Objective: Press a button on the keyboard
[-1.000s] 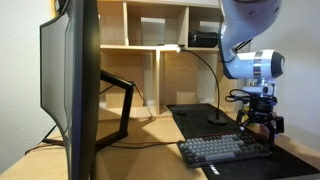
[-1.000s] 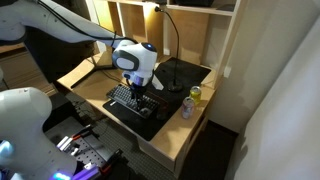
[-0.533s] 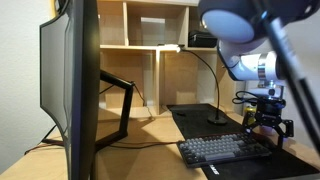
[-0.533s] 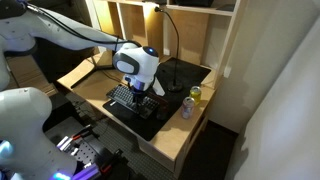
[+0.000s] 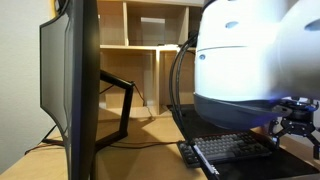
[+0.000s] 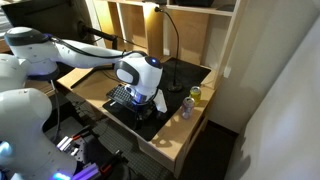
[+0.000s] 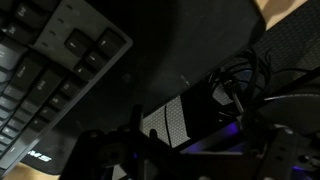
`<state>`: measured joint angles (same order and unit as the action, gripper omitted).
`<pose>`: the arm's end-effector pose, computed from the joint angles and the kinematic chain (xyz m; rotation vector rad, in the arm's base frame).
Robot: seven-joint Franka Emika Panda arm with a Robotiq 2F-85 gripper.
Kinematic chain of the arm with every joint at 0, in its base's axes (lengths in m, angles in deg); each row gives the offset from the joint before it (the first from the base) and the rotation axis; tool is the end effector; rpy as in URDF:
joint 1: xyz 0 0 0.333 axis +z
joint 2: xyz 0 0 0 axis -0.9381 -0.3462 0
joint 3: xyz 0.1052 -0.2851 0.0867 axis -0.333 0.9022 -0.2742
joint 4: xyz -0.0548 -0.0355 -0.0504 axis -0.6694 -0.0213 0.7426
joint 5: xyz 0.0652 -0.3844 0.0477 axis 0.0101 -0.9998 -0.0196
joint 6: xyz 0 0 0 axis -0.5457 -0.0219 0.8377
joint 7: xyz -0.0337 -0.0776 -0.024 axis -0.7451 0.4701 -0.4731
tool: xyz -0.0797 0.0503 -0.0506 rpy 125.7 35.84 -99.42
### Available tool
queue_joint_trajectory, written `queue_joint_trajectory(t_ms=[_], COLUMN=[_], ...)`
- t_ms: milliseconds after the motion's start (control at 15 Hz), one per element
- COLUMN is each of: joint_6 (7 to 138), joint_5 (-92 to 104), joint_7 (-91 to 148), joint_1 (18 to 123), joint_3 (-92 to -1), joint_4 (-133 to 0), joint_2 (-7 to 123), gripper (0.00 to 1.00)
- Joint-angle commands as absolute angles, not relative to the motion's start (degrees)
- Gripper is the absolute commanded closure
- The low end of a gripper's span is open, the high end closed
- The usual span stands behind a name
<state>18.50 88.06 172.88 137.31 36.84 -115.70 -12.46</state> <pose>0.3773 -0.1488 0.1968 -1.0574 -2.6405 -0.1066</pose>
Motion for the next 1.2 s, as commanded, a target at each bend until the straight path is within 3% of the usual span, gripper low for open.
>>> queue_joint_trajectory(t_ms=[0, 667, 733, 1133], joint_6=[21.8, 26.2, 22.1, 25.0], joint_5=[86.2, 93.4, 92.4, 88.9], joint_7=[172.7, 172.8, 172.8, 172.8], joint_1=[137.0, 137.2, 137.4, 136.3], joint_3=[36.3, 35.6, 36.4, 35.5], joint_4=[-115.5, -116.4, -115.7, -115.2], joint_2=[-9.0, -6.0, -10.0, -3.0], gripper=[0.0, 0.0, 0.0, 0.0])
